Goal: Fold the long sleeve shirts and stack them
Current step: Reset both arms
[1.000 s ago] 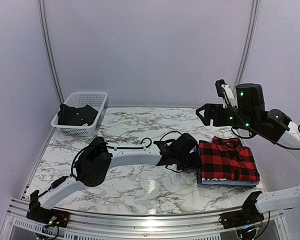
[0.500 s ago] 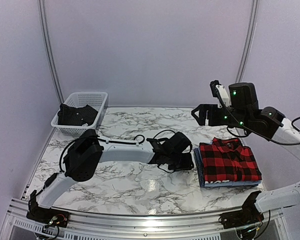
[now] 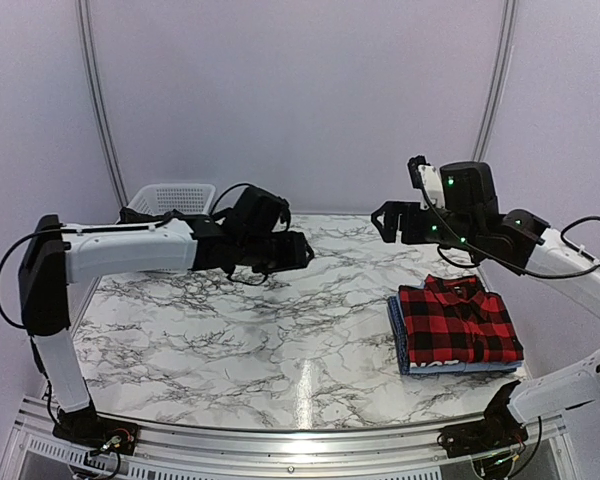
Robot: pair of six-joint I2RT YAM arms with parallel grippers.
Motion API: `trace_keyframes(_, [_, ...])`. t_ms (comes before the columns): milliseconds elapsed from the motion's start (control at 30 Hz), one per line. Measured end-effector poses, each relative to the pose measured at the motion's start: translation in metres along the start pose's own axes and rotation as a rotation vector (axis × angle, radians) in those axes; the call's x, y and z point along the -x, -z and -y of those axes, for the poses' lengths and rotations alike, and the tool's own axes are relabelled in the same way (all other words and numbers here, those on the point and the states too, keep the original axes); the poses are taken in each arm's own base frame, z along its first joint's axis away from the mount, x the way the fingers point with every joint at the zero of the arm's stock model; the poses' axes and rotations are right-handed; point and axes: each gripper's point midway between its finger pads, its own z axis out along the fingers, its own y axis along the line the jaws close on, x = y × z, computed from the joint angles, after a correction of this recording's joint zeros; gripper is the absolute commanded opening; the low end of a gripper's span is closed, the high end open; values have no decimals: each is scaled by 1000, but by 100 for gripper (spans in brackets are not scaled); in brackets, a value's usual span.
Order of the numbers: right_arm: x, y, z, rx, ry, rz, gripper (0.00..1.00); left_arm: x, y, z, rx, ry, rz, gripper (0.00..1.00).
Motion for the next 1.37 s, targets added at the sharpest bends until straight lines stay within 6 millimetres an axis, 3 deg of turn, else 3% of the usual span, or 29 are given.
trace_keyframes(133, [4, -7, -2, 3, -12, 20, 99, 32, 38, -37, 52, -3, 88, 76])
trace_keyframes(300, [7, -18, -5, 8, -24, 37, 98, 54, 81, -71, 102, -8, 171, 94])
trace_keyframes(367, [7, -21, -6, 9, -26, 39, 98, 61, 97, -78, 113, -16, 205, 98])
trace_keyframes(567, [12, -25, -7, 8, -37, 60, 98, 76, 131, -85, 116, -38, 276, 99])
trace_keyframes(800, [-1, -38, -1, -32, -28, 20, 99, 79, 137, -84, 114, -59, 289, 99])
trace_keyframes(1367, [-5, -43, 17, -139, -42, 17, 99, 83, 144, -85, 121, -55, 308, 99])
